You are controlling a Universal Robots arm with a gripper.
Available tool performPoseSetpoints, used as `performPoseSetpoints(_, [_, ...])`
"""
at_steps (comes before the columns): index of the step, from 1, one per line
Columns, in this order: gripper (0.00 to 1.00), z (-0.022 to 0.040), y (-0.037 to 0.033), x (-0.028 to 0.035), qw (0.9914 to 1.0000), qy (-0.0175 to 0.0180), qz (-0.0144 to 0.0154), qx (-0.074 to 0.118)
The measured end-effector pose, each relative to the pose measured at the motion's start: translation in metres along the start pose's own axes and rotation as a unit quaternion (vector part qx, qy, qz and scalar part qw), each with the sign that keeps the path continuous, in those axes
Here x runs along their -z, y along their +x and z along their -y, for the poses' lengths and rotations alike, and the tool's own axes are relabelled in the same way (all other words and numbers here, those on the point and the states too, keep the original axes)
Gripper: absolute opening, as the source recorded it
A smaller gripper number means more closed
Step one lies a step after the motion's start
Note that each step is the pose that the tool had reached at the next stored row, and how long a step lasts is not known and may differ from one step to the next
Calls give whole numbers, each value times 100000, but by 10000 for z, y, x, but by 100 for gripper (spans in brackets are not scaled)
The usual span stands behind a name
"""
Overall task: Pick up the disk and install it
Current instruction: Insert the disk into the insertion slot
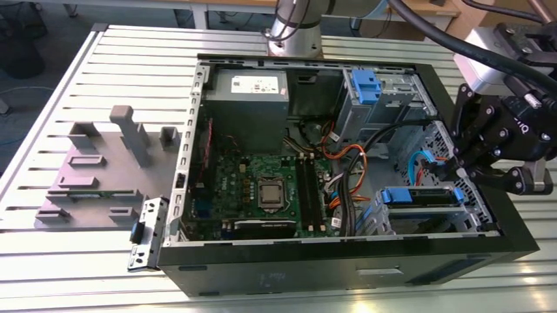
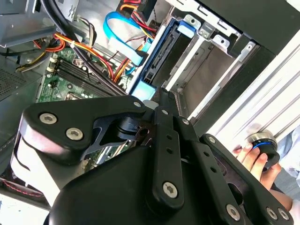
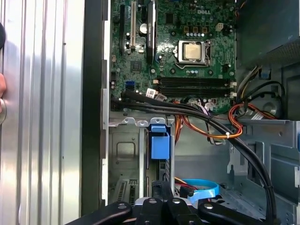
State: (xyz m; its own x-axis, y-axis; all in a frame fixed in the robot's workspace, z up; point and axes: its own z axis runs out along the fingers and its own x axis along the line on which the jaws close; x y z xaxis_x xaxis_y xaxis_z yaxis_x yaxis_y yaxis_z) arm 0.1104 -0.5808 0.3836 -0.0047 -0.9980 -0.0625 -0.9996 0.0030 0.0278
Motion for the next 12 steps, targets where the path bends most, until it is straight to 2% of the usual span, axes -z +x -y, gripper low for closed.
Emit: performPoseSetpoints(12, [11,108,-5,-58,100000,-209,-9,14])
